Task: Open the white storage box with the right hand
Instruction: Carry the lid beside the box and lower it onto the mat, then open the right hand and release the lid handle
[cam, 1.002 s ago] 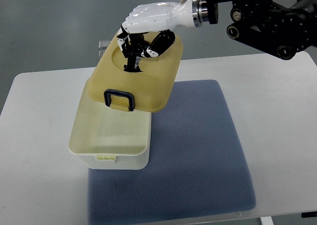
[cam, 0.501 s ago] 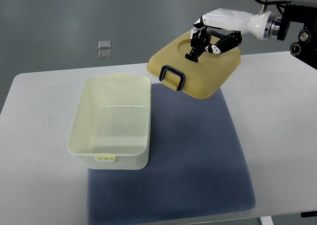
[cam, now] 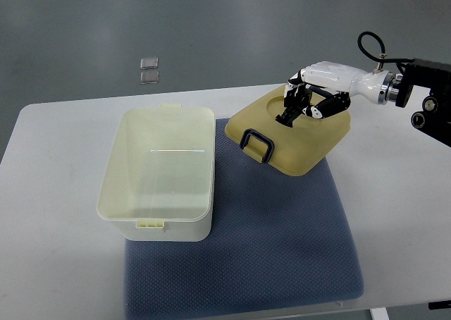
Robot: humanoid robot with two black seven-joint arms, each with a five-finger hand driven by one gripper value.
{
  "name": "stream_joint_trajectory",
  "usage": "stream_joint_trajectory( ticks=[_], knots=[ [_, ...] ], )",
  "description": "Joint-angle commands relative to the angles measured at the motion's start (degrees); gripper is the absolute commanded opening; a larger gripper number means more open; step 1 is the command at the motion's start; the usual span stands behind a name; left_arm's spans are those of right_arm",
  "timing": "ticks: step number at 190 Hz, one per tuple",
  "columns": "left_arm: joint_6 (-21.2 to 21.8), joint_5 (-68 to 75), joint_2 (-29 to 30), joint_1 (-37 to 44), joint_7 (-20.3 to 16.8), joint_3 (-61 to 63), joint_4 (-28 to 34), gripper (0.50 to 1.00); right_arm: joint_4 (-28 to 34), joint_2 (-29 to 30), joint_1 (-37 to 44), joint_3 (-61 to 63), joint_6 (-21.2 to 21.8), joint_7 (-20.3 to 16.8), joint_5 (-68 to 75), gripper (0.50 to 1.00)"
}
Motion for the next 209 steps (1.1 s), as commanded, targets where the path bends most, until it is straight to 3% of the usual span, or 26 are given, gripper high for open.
stream_joint_trajectory(
  ticks=[1,96,110,125,142,178,191,209],
  knots=[
    [0.0,0.0,0.0,0.0,0.0,0.0,0.0,1.0,0.09,0.33,-0.89,-0.1,-0.01,0.0,-0.02,0.5],
    [0.0,0.0,0.0,0.0,0.0,0.0,0.0,1.0,0.71,1.74,-3.27,-0.01,-0.01,0.0,-0.19,0.502],
    [0.0,0.0,0.0,0.0,0.0,0.0,0.0,1.0,0.62,2.26,-3.44,0.08,-0.01,0.0,-0.02,0.558],
    [0.0,0.0,0.0,0.0,0.0,0.0,0.0,1.0,0.62,2.44,-3.8,0.16,-0.45,0.0,0.24,0.674],
    [0.0,0.0,0.0,0.0,0.0,0.0,0.0,1.0,0.62,2.61,-3.88,0.6,-0.45,0.0,0.33,0.744],
    [0.0,0.0,0.0,0.0,0.0,0.0,0.0,1.0,0.62,2.7,-4.32,0.78,-0.45,0.0,0.42,0.754],
    [0.0,0.0,0.0,0.0,0.0,0.0,0.0,1.0,0.62,2.7,-4.32,0.87,-0.36,0.0,0.42,0.787],
    [0.0,0.0,0.0,0.0,0.0,0.0,0.0,1.0,0.62,2.61,-4.32,0.95,-0.36,0.0,1.04,0.795]
  ],
)
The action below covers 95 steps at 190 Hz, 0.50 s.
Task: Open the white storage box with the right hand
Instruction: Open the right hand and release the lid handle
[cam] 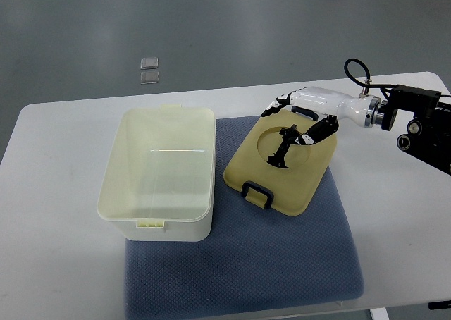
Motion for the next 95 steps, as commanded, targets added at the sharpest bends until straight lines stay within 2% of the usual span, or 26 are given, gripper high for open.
stream_joint_trajectory(
  ticks=[1,15,44,72,95],
  knots=[
    [0.0,0.0,0.0,0.0,0.0,0.0,0.0,1.0,0.0,-0.09,-0.02,0.12,0.03,0.0,0.85,0.799],
    [0.0,0.0,0.0,0.0,0.0,0.0,0.0,1.0,-0.09,-0.09,-0.02,0.2,-0.06,0.0,4.27,0.858],
    [0.0,0.0,0.0,0.0,0.0,0.0,0.0,1.0,-0.61,0.0,0.34,0.64,0.3,0.0,14.3,0.858],
    [0.0,0.0,0.0,0.0,0.0,0.0,0.0,1.0,-1.49,0.44,0.07,3.28,2.05,0.0,31.0,0.858],
    [0.0,0.0,0.0,0.0,0.0,0.0,0.0,1.0,-6.23,3.78,0.07,3.9,5.48,0.0,45.31,0.858]
  ],
)
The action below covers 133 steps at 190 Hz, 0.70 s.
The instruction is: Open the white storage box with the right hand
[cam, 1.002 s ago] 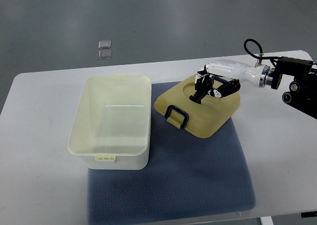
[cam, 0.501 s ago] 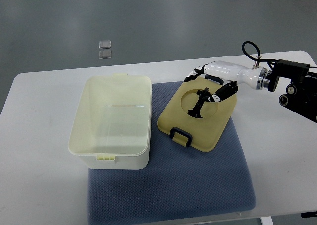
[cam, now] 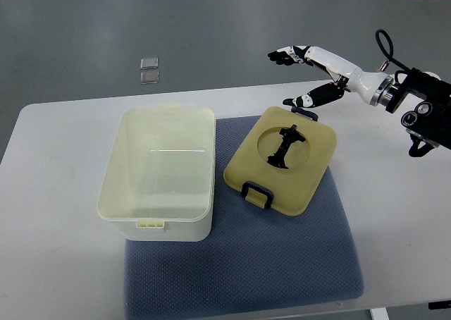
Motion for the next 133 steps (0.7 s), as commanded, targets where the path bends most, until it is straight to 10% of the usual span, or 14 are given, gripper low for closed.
stream_joint_trajectory(
  ticks=[1,87,133],
  knots=[
    [0.0,0.0,0.0,0.0,0.0,0.0,0.0,1.0,-3.91,2.44,-0.04,0.52,2.71,0.0,11.55,0.858],
    [0.0,0.0,0.0,0.0,0.0,0.0,0.0,1.0,-11.2,9.12,-0.13,0.52,1.56,-0.11,48.9,0.86],
    [0.0,0.0,0.0,0.0,0.0,0.0,0.0,1.0,-11.2,9.21,-0.39,0.17,-1.86,-7.57,57.6,0.86]
  ],
)
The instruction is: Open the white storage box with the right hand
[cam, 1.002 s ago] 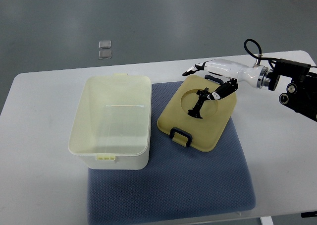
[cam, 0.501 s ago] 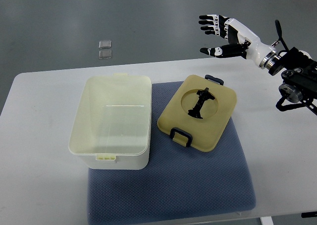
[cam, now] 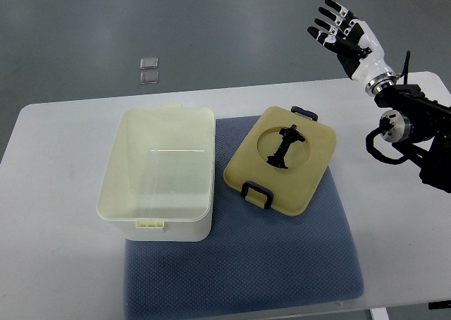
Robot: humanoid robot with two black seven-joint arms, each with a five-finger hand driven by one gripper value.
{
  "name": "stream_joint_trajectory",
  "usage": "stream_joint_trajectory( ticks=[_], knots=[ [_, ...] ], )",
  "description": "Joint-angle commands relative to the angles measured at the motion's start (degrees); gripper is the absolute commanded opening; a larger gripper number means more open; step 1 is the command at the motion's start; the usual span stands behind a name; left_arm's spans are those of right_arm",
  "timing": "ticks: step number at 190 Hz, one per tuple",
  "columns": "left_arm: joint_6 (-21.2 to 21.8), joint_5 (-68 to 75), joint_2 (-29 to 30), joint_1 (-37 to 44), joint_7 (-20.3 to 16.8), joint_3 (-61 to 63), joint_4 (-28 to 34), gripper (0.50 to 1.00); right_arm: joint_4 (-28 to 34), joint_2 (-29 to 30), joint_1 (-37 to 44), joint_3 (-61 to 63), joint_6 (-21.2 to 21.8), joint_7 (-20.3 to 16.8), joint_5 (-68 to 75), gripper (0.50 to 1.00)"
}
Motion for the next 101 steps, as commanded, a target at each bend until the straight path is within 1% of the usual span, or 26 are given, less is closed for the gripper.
stream_joint_trajectory(
  ticks=[1,11,15,16,17,18,22,101],
  knots=[
    [0.0,0.0,0.0,0.0,0.0,0.0,0.0,1.0,0.0,0.1,-0.34,-0.11,-1.58,-2.74,2.58,0.86],
    [0.0,0.0,0.0,0.0,0.0,0.0,0.0,1.0,0.0,0.1,-1.13,-0.02,-1.85,-2.74,2.67,0.864],
    [0.0,0.0,0.0,0.0,0.0,0.0,0.0,1.0,0.0,0.1,-1.57,-0.02,-2.02,-2.66,2.67,0.885],
    [0.0,0.0,0.0,0.0,0.0,0.0,0.0,1.0,0.0,0.1,-1.74,-0.02,-2.02,-2.57,2.75,0.901],
    [0.0,0.0,0.0,0.0,0.0,0.0,0.0,1.0,0.0,0.1,-1.74,-0.02,-2.02,-2.57,2.76,0.901],
    [0.0,0.0,0.0,0.0,0.0,0.0,0.0,1.0,0.0,0.18,-1.92,-0.02,-2.02,-2.57,2.76,0.915],
    [0.0,0.0,0.0,0.0,0.0,0.0,0.0,1.0,0.0,0.36,-2.18,0.07,-2.11,-2.39,2.67,0.923],
    [0.0,0.0,0.0,0.0,0.0,0.0,0.0,1.0,-1.49,1.41,-3.59,0.33,-2.2,-1.95,1.61,0.928]
  ],
)
